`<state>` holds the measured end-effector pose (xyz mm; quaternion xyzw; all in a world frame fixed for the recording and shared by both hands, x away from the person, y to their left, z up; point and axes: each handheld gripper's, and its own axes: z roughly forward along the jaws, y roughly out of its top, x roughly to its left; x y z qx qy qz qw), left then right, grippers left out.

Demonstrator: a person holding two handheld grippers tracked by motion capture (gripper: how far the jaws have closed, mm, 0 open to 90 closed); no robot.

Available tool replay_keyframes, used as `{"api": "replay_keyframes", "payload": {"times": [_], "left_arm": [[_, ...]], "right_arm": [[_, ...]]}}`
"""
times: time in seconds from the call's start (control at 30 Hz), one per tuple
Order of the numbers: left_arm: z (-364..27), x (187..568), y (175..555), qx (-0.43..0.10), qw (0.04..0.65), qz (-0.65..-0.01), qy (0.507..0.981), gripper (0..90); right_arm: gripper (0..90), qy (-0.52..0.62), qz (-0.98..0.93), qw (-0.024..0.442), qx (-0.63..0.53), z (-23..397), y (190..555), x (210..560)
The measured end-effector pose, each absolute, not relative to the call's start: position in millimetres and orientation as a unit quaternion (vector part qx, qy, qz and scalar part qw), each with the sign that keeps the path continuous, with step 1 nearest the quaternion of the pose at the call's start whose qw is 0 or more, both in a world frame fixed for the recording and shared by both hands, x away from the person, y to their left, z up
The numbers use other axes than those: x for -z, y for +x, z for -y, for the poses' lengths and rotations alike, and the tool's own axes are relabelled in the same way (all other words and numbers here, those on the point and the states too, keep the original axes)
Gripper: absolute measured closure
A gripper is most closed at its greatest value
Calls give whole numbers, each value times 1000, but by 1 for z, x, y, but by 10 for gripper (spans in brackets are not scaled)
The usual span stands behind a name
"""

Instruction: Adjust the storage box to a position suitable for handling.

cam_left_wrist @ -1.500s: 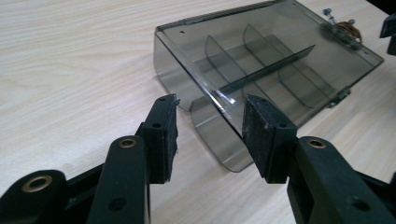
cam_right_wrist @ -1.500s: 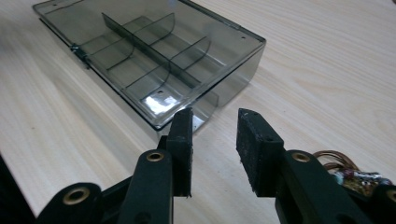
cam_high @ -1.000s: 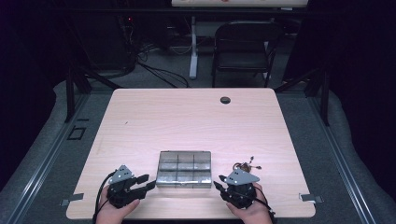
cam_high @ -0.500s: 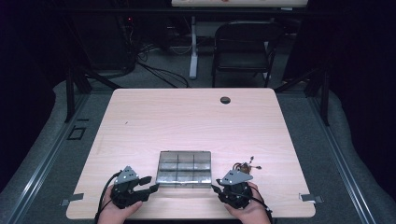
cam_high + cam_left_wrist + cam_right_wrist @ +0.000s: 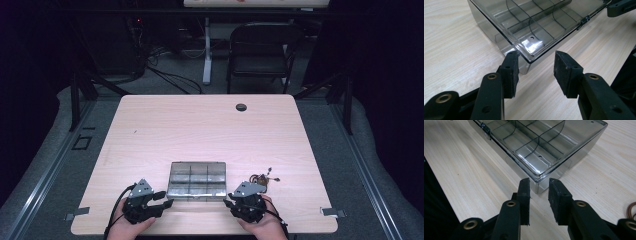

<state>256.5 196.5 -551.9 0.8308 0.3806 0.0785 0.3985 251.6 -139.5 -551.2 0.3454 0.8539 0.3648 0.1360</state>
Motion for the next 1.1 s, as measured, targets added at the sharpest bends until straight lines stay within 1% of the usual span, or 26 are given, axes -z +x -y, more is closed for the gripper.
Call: {"api": "replay_keyframes", "payload": {"times": [0.3, 0.43, 0.77, 0.83, 1.1], "left_arm": [[-194, 553, 257, -87, 390, -390, 830, 594], [-194, 553, 257, -80, 391, -387, 832, 600], [-194, 552, 258, -83, 392, -388, 830, 612], [-194, 552, 257, -84, 393, -387, 830, 616], [-194, 551, 257, -83, 393, -389, 829, 638]], "right_arm": [[728, 344, -855, 134, -364, 137, 254, 554], [735, 344, -855, 135, -364, 138, 254, 553], [745, 349, -851, 135, -369, 139, 254, 552], [767, 348, -850, 137, -371, 140, 254, 552], [790, 346, -847, 142, -378, 139, 253, 551]]}}
